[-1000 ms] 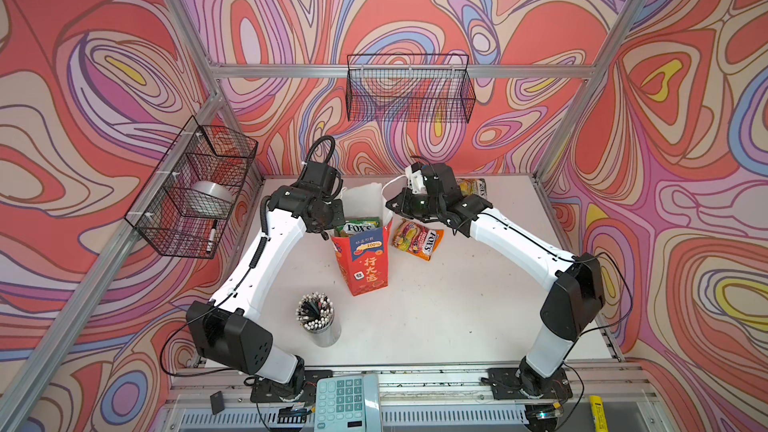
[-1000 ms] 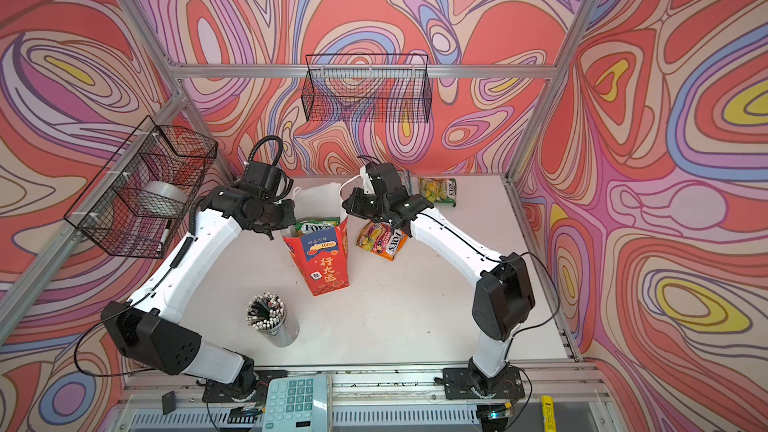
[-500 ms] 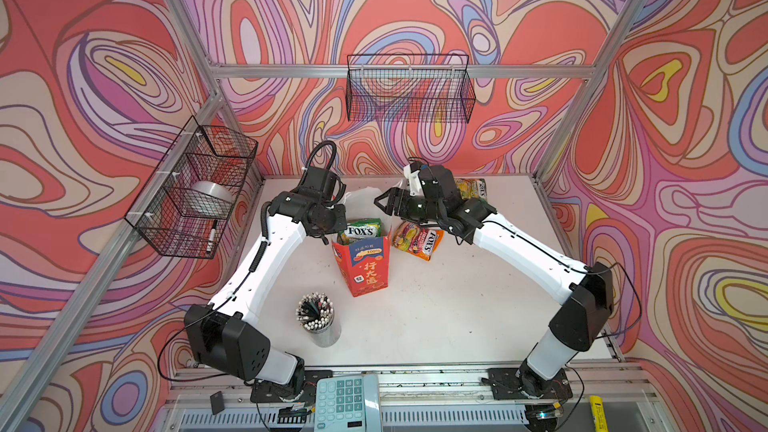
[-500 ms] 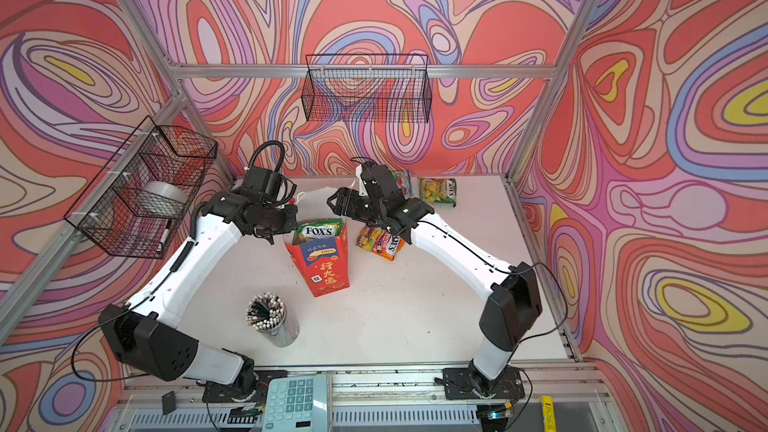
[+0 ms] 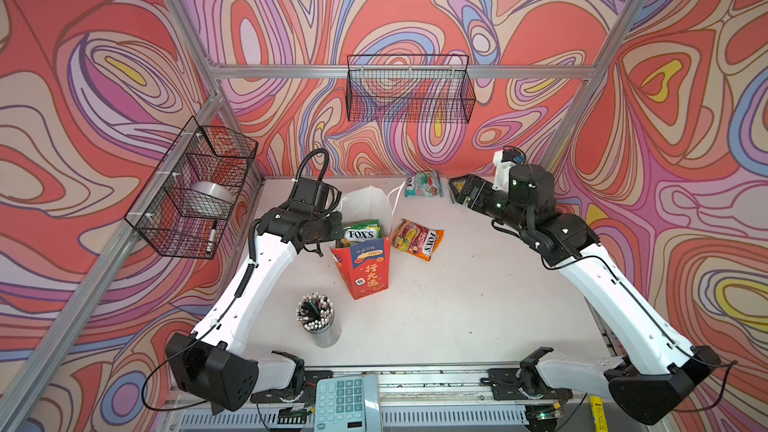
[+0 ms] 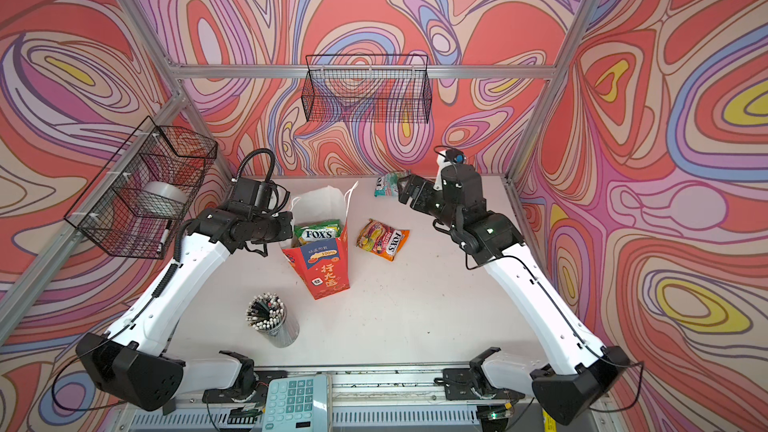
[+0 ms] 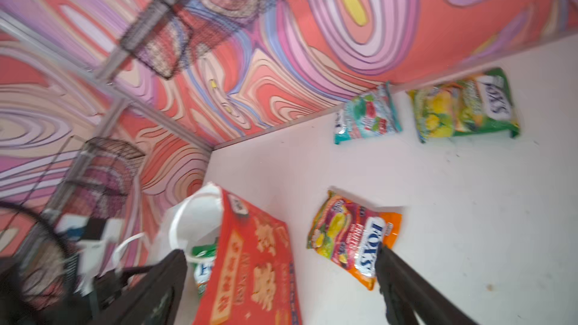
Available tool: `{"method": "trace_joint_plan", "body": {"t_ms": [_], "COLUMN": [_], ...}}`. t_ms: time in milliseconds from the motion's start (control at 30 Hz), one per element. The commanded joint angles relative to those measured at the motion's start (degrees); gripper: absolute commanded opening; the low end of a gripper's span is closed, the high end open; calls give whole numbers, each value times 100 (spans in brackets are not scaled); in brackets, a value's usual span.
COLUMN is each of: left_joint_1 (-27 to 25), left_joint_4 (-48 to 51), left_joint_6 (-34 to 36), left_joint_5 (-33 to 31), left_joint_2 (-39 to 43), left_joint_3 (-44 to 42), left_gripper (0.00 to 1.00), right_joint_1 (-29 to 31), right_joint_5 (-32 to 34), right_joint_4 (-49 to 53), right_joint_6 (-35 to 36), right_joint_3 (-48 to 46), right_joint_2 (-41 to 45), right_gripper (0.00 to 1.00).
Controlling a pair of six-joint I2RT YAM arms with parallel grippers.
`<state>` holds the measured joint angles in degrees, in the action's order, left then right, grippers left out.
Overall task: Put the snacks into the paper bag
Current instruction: 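Move the right gripper toward the orange Fruits packet beside the bag, then lower the right gripper onto the orange Fruits packet and grasp it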
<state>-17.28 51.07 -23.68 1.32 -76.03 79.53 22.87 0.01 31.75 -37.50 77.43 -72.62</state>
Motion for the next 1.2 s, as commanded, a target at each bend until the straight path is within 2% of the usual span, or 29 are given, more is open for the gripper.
{"method": "trace_joint_plan", "body": {"t_ms": [0,133,267,467,633,800,933,1167], "left_joint_1": [20,57,85,108,119,141,165,199], "left_joint_4": [-98,-132,-139,-223,-309,-403,-426,-487], "left_joint_6": [118,110,84,72,41,7,-4,-40], "left_joint_5": [95,107,396,653,785,1148,1185,1343], "left_joint_2": [175,185,133,207,239,228,237,187], "left_joint_3": [19,-24,-7,-49,-111,-138,-147,-174], "left_gripper": [0,0,0,0,0,0,0,0], "right_joint_1": [-172,-222,-224,-222,-229,-227,-188,53], "right_joint_5": [-364,-662,-809,-953,-1118,-1133,-1110,-427], "right_joint_4": [-354,-1077,-1821,-2008,-2376,-2340,-2204,-1661], "right_joint_6": [-334,-565,-576,-689,-781,-820,-880,-882], "right_joint_3": [-747,-1093,-1301,-1002,-908,-711,-521,-339], "right_joint_2": [-491,-1279,-1962,-3078,-3558,-3916,-4194,-4393], "right_gripper": [98,98,98,98,98,98,94,87]}}
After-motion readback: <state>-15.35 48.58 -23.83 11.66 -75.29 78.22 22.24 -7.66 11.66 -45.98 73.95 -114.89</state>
